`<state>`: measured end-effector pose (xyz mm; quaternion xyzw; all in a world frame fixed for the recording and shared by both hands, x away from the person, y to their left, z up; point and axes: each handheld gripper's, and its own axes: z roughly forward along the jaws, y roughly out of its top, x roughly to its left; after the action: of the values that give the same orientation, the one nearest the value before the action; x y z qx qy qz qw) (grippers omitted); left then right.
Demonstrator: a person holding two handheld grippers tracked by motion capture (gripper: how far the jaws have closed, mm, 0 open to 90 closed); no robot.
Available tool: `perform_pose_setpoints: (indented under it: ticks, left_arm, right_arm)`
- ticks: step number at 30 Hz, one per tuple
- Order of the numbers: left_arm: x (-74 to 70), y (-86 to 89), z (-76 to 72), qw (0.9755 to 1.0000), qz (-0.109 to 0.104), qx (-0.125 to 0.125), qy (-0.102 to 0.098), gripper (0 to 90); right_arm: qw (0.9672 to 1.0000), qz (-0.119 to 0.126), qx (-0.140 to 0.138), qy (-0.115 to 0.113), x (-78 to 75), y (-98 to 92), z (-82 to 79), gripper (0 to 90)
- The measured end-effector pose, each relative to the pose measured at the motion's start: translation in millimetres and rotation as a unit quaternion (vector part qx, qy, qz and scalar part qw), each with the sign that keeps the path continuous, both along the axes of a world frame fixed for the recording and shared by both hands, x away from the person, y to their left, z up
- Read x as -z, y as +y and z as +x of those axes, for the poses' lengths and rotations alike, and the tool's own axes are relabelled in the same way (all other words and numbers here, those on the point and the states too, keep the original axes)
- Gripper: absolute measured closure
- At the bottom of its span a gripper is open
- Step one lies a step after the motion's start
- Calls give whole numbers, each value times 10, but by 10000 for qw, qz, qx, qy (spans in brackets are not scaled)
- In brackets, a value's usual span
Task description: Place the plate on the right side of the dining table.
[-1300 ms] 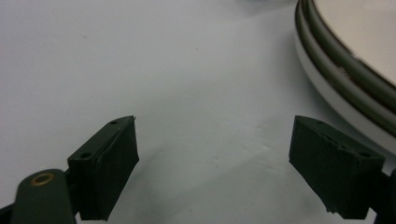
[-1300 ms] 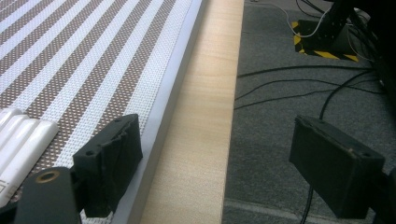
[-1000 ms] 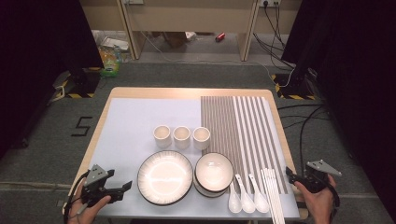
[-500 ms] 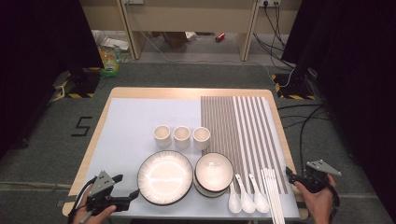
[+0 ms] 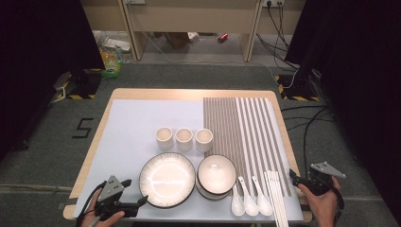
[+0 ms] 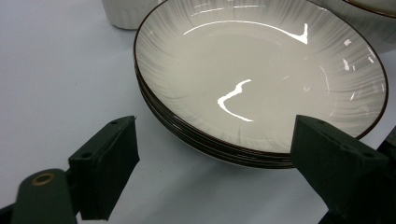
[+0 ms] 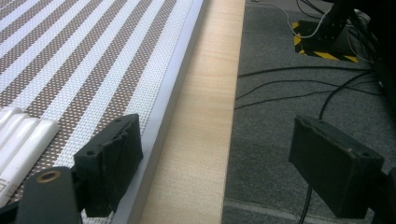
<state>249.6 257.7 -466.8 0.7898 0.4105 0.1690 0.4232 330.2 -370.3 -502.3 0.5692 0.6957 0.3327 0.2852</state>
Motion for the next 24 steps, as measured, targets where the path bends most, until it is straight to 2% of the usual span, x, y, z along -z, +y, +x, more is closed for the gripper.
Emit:
perform_pose_setpoints:
  ticks: [7,11,15,18,24]
  left_arm:
    - [16,-2,16,9999,-103,-40,50,138]
    - [11,-44,17,10000,15,-33,5,152]
    - [-8,-21,7,10000,-6,-26,53,155]
    - [-11,-10,-2,9999,105,-7,80,149]
    - [-9,-18,-1,9999,72,-29,82,139]
  right_arm:
    - [10000,2,1,-4,1,-1,-1,173]
    - [10000,29,8,-13,7,-6,-3,173]
    - [10000,36,11,-23,9,-8,-5,173]
    - [10000,37,4,-29,11,-9,-5,173]
    - [10000,41,2,-32,12,-11,-5,173]
